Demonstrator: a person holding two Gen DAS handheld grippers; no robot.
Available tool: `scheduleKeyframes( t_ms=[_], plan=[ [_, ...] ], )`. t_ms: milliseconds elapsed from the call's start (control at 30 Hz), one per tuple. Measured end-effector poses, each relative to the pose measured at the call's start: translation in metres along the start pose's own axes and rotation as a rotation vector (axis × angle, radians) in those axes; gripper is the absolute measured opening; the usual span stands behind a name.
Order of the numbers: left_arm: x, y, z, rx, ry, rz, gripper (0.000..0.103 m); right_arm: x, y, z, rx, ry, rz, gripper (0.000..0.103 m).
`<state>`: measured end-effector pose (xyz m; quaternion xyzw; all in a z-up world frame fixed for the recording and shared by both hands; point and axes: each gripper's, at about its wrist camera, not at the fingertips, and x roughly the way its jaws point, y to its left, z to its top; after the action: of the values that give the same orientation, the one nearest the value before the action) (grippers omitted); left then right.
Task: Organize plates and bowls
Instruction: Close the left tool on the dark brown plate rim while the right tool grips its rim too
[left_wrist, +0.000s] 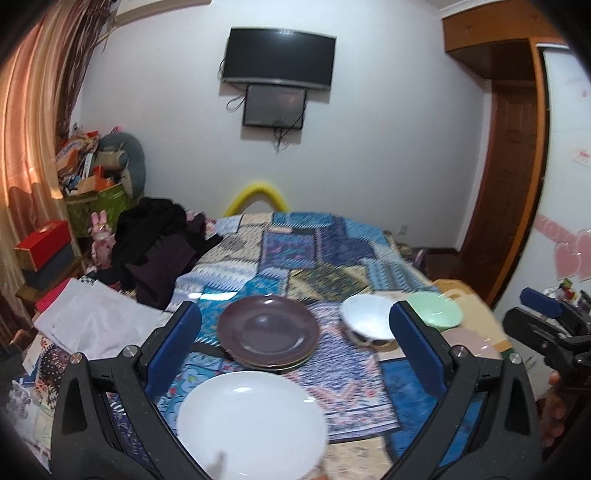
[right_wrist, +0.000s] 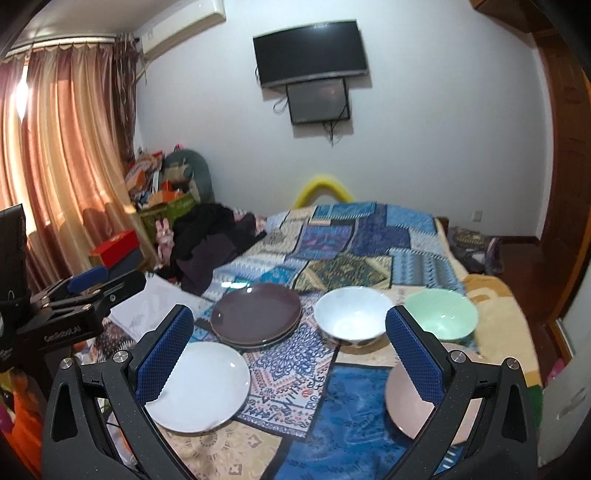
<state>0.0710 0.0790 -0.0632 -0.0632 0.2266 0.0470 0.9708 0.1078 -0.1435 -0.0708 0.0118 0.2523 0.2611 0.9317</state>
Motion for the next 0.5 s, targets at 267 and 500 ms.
scheduleKeyframes(
  t_ms=[267,500],
  plan=[
    [0.063,0.052,-0.002,-0.053,0.128,0.027,0.091,0.065,0.010,0.003,-0.032,0.129,0.018,0.103],
    [0.122,0.085,0.001,-0.027,0.216,0.080,0.085,0.123,0.009,0.009,-0.051,0.222,0.032,0.085]
  ],
)
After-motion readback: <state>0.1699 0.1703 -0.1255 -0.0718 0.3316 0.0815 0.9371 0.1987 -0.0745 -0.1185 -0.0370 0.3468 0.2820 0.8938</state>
